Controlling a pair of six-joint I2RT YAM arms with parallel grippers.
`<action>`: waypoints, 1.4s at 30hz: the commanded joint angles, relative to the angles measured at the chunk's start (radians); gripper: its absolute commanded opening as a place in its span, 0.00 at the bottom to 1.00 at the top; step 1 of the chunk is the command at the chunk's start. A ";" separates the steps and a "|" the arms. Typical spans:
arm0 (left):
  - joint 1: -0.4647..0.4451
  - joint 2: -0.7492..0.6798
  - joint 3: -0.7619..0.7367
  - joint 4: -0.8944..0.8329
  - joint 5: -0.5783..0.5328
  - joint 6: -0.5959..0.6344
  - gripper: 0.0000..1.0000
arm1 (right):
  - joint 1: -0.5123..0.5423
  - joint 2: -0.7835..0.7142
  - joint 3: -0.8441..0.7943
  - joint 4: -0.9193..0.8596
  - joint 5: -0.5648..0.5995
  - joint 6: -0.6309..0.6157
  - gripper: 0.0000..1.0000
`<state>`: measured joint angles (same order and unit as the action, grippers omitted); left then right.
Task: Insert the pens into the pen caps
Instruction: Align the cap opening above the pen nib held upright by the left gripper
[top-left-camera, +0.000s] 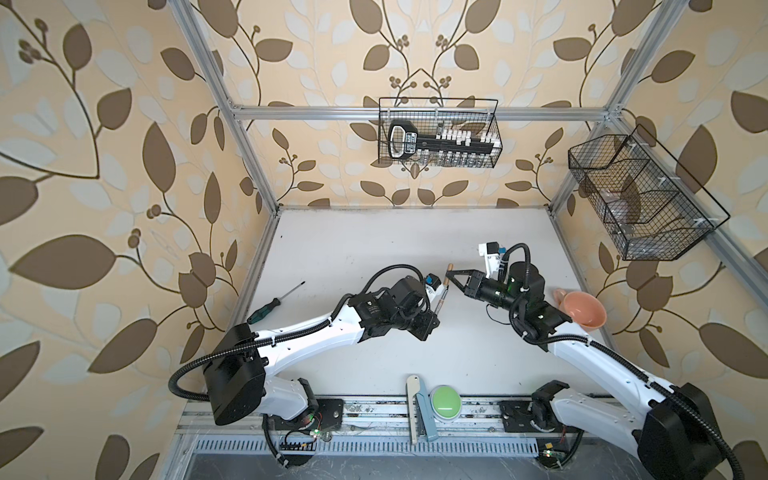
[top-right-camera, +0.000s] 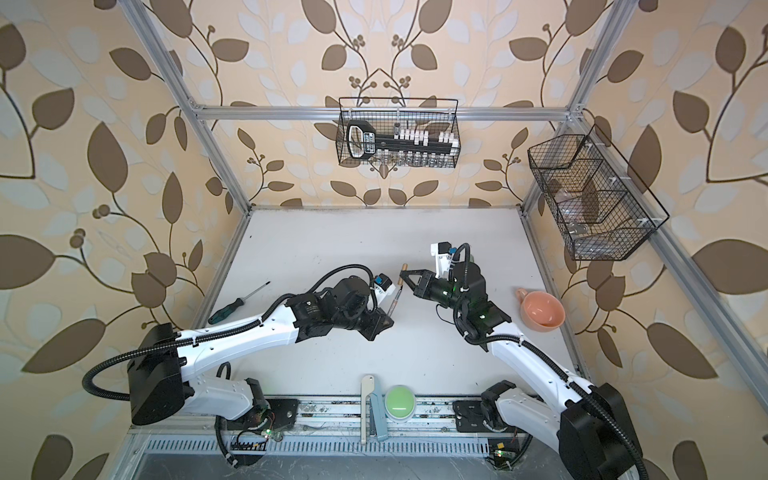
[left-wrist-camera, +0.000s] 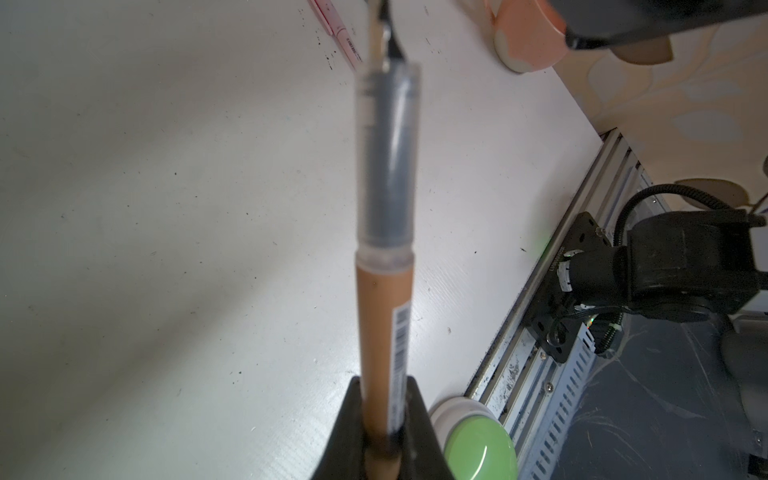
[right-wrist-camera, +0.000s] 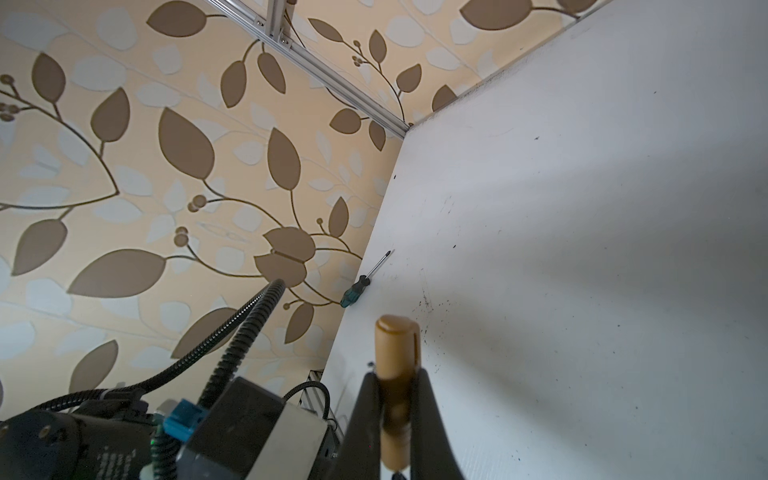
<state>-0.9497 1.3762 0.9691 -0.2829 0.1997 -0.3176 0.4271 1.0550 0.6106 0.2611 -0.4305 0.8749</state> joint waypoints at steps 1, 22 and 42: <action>-0.006 -0.033 0.025 0.003 -0.017 0.012 0.00 | -0.008 -0.026 0.016 -0.028 0.021 -0.017 0.00; -0.029 -0.060 -0.005 0.112 -0.122 0.079 0.00 | -0.022 -0.180 0.109 -0.158 0.084 -0.168 0.00; -0.053 -0.088 0.003 0.076 -0.164 0.073 0.00 | 0.011 -0.130 0.099 -0.113 0.089 -0.137 0.00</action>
<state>-0.9958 1.3365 0.9588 -0.2146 0.0662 -0.2535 0.4278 0.9417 0.7071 0.1268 -0.3611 0.7300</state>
